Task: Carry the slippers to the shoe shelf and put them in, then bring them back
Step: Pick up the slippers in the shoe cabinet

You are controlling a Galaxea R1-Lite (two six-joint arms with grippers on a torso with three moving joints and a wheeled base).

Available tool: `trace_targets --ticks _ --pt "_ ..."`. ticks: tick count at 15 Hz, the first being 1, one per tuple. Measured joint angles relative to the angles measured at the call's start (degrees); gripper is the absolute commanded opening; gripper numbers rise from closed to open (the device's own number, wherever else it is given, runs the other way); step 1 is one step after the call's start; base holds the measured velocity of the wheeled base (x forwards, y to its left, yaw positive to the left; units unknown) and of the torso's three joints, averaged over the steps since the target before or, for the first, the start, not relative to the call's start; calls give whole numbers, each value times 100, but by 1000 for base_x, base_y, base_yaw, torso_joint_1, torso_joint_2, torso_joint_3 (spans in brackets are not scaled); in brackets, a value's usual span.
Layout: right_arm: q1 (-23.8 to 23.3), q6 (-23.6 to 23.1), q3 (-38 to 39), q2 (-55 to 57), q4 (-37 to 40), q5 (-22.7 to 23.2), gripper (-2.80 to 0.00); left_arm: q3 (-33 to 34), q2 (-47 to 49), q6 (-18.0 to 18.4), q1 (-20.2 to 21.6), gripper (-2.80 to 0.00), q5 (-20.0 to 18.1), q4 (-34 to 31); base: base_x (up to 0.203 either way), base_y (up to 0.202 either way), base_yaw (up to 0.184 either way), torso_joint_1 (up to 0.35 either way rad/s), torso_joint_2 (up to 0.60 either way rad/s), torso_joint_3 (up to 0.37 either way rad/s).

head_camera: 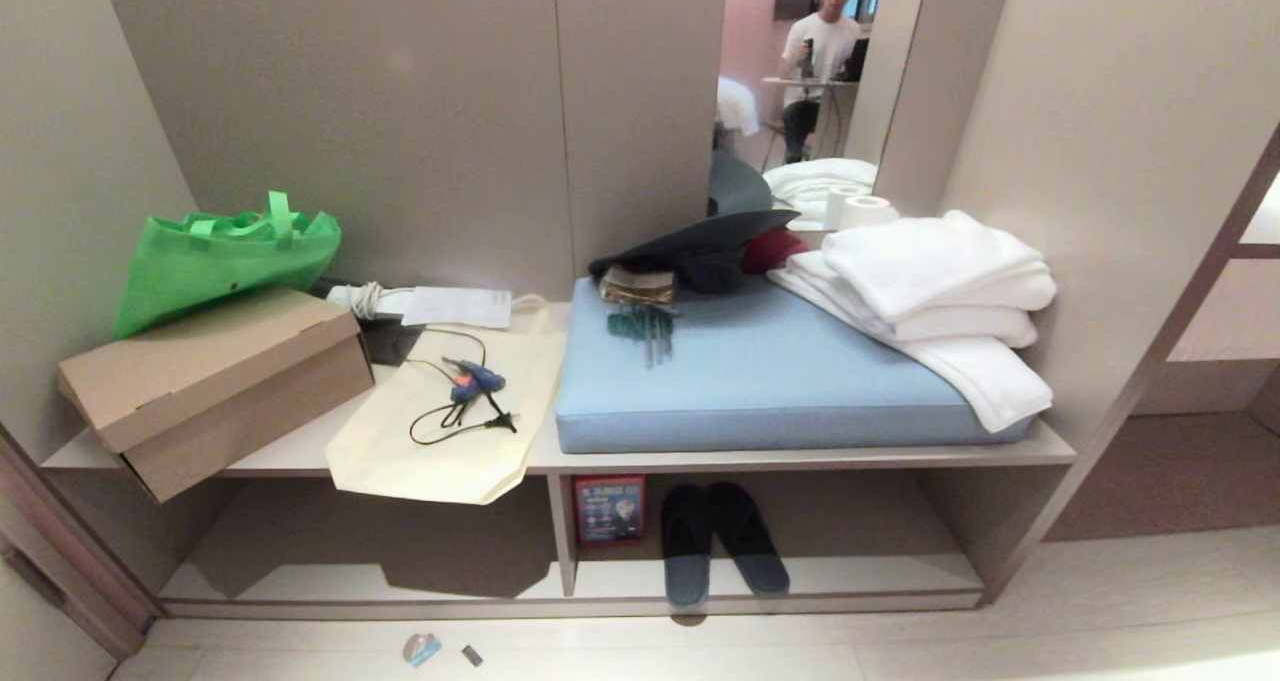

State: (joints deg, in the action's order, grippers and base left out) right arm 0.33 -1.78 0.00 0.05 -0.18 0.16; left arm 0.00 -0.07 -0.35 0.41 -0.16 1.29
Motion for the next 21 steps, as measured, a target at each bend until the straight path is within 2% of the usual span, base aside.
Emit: trace_targets --ticks 10,21 --pt "0 -3 0 0 2 0 -280 0 0 -5 0 -280 5 9 0 0 0 1 0 -13" --pt "0 -11 0 0 5 0 -280 0 0 0 0 -280 6 16 0 0 0 3 2 -193"
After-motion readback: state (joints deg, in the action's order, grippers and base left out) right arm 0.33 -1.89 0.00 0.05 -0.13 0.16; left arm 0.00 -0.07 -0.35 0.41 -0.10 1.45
